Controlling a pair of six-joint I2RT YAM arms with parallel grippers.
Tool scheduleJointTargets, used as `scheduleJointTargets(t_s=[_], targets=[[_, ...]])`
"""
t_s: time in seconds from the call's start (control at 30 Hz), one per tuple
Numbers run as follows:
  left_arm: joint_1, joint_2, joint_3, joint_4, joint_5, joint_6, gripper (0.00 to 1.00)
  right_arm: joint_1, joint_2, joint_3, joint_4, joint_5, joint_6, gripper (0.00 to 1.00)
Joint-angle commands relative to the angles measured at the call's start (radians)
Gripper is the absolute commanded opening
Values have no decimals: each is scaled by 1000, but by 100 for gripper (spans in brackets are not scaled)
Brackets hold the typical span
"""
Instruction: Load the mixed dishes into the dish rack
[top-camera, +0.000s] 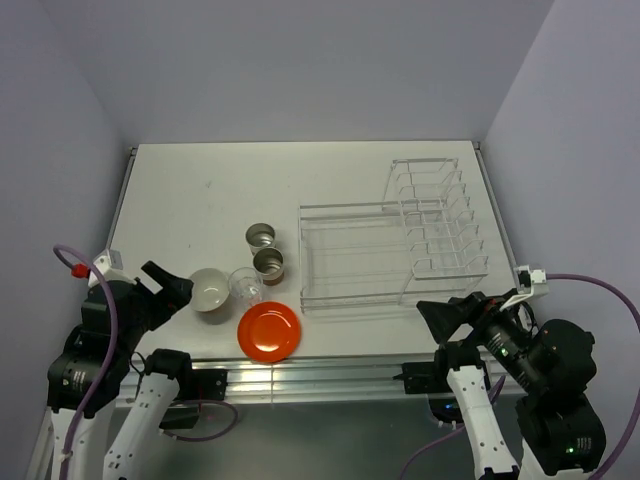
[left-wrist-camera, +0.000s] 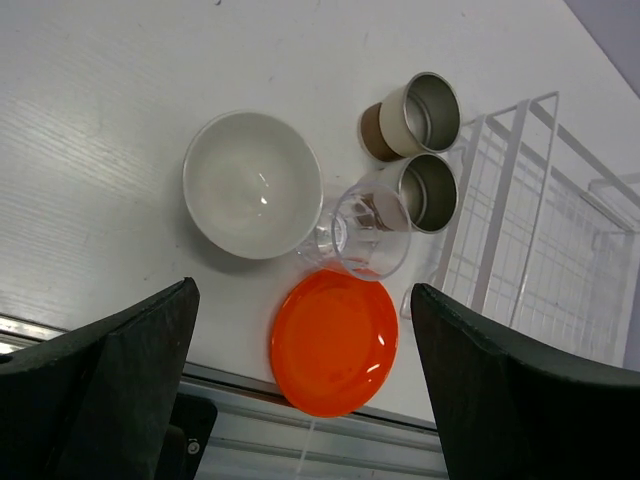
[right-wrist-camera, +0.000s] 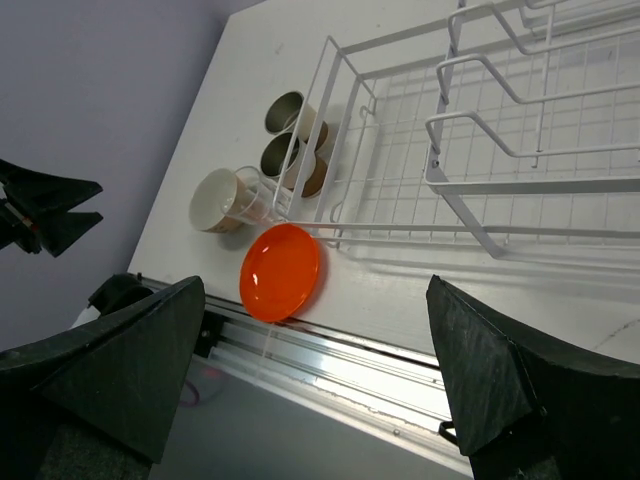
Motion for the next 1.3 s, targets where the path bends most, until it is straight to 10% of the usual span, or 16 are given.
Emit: scheduleJointTargets(t_s=[0.0, 0.67, 1.27], targets=[[-1, 41, 33, -10, -71, 16, 93, -5, 23, 31, 4, 34, -10, 100], [29, 578, 124, 48, -316, -30, 75, -5, 53, 117, 14, -50, -17, 100], [171, 958, 9, 233, -33, 118, 49, 9, 72, 167, 68, -121, -4, 100]])
